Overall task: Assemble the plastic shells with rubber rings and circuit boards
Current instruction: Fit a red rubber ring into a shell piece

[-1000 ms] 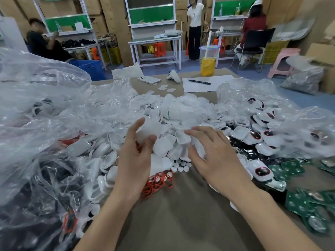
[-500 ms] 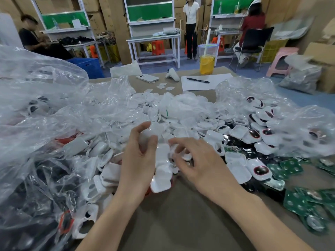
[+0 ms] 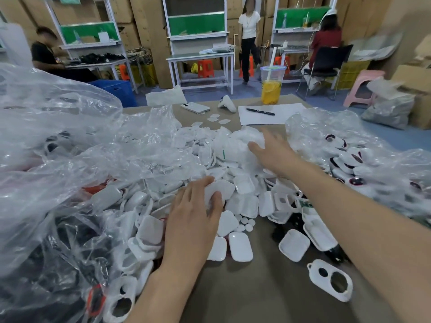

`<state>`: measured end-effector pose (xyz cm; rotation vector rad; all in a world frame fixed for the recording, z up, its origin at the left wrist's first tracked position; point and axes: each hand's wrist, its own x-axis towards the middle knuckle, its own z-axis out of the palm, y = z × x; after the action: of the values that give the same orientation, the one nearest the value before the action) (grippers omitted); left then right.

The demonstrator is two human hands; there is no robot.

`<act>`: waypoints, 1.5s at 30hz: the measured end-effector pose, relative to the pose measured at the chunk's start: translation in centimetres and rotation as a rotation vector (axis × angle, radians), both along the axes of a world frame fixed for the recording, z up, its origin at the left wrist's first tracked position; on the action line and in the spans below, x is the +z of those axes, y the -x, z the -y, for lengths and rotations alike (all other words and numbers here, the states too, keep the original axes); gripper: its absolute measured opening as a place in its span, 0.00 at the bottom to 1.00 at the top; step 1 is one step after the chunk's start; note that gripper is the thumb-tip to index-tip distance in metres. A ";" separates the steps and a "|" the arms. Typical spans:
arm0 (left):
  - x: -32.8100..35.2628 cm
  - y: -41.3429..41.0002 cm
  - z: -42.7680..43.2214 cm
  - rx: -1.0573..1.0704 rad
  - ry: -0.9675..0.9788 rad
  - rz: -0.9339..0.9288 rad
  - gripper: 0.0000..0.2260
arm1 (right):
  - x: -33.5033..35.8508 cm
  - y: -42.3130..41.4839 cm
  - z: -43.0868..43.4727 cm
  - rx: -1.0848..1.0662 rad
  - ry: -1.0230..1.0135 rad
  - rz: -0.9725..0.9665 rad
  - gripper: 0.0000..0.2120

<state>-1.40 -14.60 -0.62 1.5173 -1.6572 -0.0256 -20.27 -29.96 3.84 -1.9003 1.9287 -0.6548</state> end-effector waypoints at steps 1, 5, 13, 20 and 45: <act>0.0 -0.1 0.1 -0.002 0.006 -0.009 0.14 | -0.6 -0.2 0.3 -0.023 -0.070 -0.013 0.31; -0.2 -0.3 0.3 -0.002 0.046 0.003 0.13 | -1.6 -0.4 -0.2 -0.046 -0.001 0.095 0.29; -0.4 -0.3 0.5 -0.009 0.101 0.010 0.11 | -1.3 2.7 -3.9 -0.092 0.189 -0.277 0.14; -0.5 -0.3 0.5 -0.017 0.089 -0.004 0.11 | 0.0 2.1 -3.2 0.097 -0.175 -0.372 0.18; -0.1 -0.1 -0.2 -0.050 -0.019 -0.074 0.10 | -1.2 2.3 -10.5 -0.090 0.446 -0.017 0.15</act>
<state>-1.33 -14.39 -0.77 1.4715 -1.6390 -0.1230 -22.56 -19.47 2.65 -2.0779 2.0130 -1.1824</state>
